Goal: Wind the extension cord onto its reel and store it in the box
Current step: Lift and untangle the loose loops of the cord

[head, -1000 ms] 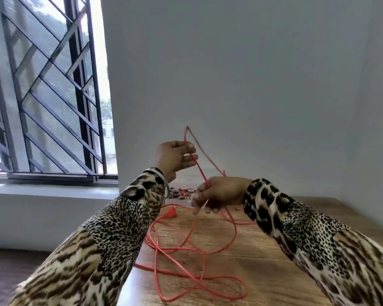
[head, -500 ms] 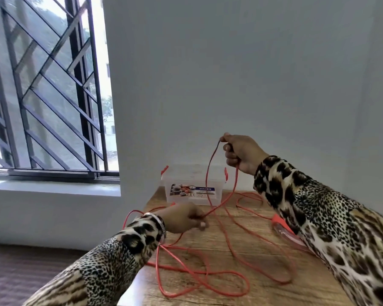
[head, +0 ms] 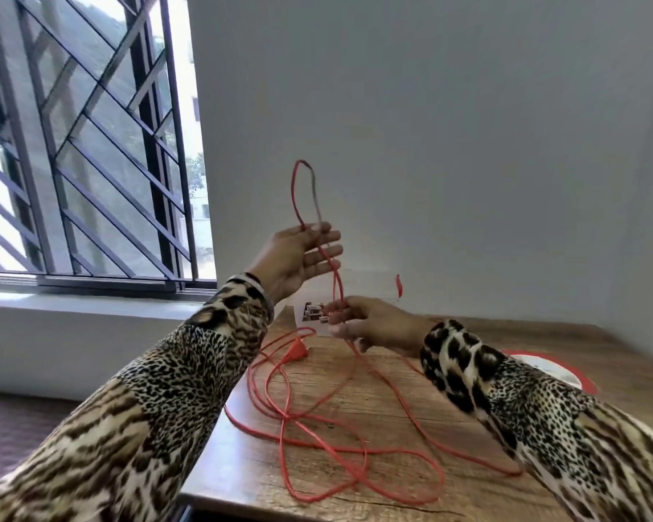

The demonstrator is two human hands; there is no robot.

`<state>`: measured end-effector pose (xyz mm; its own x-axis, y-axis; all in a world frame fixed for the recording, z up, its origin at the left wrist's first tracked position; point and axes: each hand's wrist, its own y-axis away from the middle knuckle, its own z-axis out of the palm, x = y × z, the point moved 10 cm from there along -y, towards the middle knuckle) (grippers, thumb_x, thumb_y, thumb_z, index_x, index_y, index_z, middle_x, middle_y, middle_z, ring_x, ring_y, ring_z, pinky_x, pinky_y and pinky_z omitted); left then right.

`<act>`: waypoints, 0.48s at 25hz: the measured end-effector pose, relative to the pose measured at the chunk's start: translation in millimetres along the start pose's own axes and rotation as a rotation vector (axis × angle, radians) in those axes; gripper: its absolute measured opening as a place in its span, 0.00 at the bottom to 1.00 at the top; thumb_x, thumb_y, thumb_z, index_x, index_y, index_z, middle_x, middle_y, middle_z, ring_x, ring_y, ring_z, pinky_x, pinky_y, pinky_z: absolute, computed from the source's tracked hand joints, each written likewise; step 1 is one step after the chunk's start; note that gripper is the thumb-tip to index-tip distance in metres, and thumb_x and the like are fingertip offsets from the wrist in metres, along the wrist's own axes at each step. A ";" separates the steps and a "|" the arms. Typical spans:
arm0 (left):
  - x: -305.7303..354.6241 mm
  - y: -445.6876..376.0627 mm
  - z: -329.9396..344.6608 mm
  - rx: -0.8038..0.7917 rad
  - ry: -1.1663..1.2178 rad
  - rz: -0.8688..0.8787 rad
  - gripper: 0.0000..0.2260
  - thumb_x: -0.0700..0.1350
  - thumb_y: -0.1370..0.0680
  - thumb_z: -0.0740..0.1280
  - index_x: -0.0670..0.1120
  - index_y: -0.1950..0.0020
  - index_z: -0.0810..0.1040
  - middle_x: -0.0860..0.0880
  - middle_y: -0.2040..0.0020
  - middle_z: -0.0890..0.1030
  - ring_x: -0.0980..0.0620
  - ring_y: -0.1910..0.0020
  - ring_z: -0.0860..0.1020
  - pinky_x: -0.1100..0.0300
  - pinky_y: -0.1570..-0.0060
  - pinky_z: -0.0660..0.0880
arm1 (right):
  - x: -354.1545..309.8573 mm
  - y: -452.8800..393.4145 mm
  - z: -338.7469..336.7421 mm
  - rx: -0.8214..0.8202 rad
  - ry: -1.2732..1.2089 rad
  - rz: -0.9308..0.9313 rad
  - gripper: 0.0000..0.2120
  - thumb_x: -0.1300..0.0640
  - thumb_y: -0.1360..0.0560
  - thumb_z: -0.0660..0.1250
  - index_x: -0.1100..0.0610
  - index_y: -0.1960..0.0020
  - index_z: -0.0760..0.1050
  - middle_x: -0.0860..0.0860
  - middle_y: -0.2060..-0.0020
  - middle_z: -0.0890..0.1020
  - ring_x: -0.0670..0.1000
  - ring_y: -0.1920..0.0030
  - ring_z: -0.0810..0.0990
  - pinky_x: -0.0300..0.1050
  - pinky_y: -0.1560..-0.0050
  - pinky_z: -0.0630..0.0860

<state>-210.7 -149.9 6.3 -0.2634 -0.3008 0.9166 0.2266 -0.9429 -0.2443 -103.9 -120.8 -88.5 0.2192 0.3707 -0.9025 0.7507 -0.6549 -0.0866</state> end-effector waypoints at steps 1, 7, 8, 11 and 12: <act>6.9 -3.1 0.9 0.039 0.040 0.015 0.09 0.42 0.17 0.59 0.41 0.50 0.77 0.44 0.53 0.83 0.49 0.62 0.85 0.54 0.65 0.83 | -7.5 -3.7 10.2 -0.022 0.038 -0.028 0.07 0.59 0.23 0.67 0.54 0.46 0.77 0.53 0.53 0.80 0.47 0.61 0.77 0.39 0.63 0.75; -30.0 13.7 5.9 -0.339 -0.681 -0.089 0.19 0.61 0.26 0.67 0.51 0.41 0.76 0.51 0.41 0.79 0.51 0.43 0.77 0.51 0.48 0.76 | -78.4 -9.2 -52.2 0.311 -0.192 -0.188 0.10 0.63 0.18 0.55 0.64 0.52 0.73 0.59 0.64 0.79 0.48 0.72 0.77 0.39 0.68 0.78; -55.7 24.6 2.5 -0.476 -0.965 -0.128 0.17 0.59 0.27 0.69 0.52 0.42 0.77 0.51 0.43 0.80 0.52 0.44 0.78 0.52 0.45 0.75 | -87.7 -7.0 -70.8 0.390 -0.250 -0.212 0.09 0.63 0.18 0.55 0.63 0.53 0.72 0.59 0.64 0.79 0.48 0.72 0.77 0.38 0.69 0.78; -102.8 39.6 -31.1 -0.643 -1.360 -0.199 0.07 0.47 0.26 0.72 0.46 0.51 0.83 0.48 0.52 0.84 0.53 0.51 0.80 0.51 0.38 0.73 | -95.6 -0.9 -113.1 0.560 -0.318 -0.230 0.05 0.61 0.19 0.57 0.61 0.50 0.70 0.60 0.64 0.80 0.50 0.71 0.77 0.39 0.69 0.79; -105.6 40.6 -44.8 -0.627 -1.361 -0.237 0.03 0.44 0.25 0.72 0.45 0.55 0.82 0.47 0.56 0.83 0.55 0.56 0.80 0.53 0.40 0.75 | -88.6 0.9 -124.1 0.611 -0.306 -0.205 0.04 0.61 0.19 0.58 0.62 0.48 0.69 0.60 0.65 0.80 0.51 0.71 0.78 0.40 0.70 0.79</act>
<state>-215.7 -162.8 -114.6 0.8847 -0.1113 0.4527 -0.2112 -0.9614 0.1765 -45.3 -72.6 43.8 -0.1410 0.3833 -0.9128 0.2553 -0.8767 -0.4076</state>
